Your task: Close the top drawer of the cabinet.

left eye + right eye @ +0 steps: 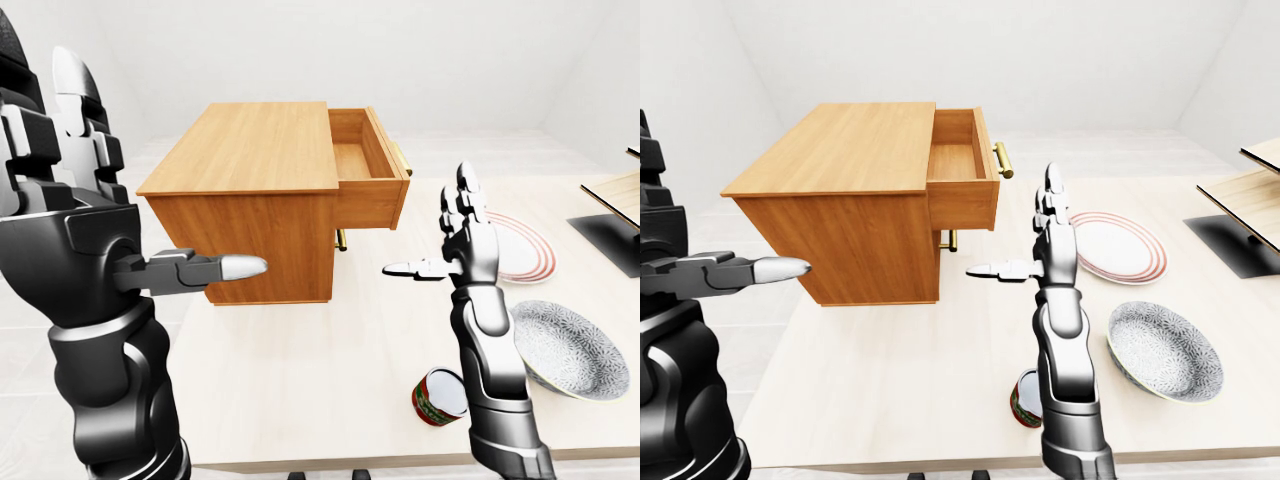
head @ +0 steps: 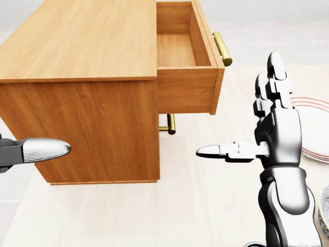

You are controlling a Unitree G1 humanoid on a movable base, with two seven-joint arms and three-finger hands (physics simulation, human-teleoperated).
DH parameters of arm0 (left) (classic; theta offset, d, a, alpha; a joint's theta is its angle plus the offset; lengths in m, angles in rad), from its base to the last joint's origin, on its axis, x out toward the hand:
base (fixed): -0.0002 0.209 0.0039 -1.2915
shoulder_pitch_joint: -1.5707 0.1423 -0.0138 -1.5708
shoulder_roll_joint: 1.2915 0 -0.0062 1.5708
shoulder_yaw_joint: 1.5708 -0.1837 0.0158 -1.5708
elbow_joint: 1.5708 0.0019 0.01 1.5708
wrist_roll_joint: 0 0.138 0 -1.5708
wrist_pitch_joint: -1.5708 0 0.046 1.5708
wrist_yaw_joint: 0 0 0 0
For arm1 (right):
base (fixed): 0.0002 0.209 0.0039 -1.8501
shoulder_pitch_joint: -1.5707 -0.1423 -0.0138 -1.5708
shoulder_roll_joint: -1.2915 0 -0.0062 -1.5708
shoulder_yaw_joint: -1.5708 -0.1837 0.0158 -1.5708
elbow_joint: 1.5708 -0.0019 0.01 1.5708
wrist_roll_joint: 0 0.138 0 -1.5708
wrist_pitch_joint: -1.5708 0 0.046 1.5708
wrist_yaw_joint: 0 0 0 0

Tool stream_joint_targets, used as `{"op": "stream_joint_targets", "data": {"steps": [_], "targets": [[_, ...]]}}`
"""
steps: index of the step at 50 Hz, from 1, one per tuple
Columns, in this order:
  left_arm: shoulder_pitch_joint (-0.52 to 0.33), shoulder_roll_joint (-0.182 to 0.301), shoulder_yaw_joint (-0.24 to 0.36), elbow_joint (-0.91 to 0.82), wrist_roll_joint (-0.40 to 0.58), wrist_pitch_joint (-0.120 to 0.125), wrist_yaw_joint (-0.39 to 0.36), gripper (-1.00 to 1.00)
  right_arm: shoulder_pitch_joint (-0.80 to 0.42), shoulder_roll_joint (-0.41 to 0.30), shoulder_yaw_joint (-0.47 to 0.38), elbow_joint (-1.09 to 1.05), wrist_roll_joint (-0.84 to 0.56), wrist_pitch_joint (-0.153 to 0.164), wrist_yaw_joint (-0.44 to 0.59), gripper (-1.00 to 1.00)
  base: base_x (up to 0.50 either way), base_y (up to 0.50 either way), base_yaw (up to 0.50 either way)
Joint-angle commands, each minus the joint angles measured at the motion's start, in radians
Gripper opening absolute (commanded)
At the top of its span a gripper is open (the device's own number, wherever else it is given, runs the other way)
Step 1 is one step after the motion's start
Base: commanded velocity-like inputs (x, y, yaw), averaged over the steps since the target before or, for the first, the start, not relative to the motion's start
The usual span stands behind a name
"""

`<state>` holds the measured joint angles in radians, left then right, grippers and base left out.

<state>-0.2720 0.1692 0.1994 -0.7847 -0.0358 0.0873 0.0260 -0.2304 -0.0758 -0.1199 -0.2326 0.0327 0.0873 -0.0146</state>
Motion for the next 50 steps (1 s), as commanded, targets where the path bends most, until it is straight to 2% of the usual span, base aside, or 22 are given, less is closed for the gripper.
{"op": "stream_joint_targets", "data": {"steps": [1,9,17,31,50], "targets": [[0.004,-0.015,0.004,0.009,-0.006,0.000,-0.008,1.00,-0.083,-0.005,0.026,0.072,0.000,0.000,-0.008,1.00,0.00,0.00,0.00],[0.000,-0.015,0.005,0.003,-0.004,0.000,-0.010,1.00,-0.112,0.007,0.062,0.122,-0.015,0.000,-0.007,1.00,0.00,0.00,0.00],[0.000,-0.016,0.001,0.003,-0.002,0.000,-0.013,1.00,-0.114,0.032,0.122,0.060,-0.051,0.000,0.013,1.00,0.00,0.00,0.00],[0.002,-0.017,0.001,0.010,-0.001,0.000,-0.017,1.00,-0.183,0.060,0.102,0.247,-0.053,0.000,0.011,1.00,0.00,0.00,0.00],[0.005,-0.020,-0.002,0.011,0.004,0.000,-0.021,1.00,-0.271,0.033,0.074,0.425,-0.017,0.000,-0.026,1.00,0.00,0.00,0.00]]}}
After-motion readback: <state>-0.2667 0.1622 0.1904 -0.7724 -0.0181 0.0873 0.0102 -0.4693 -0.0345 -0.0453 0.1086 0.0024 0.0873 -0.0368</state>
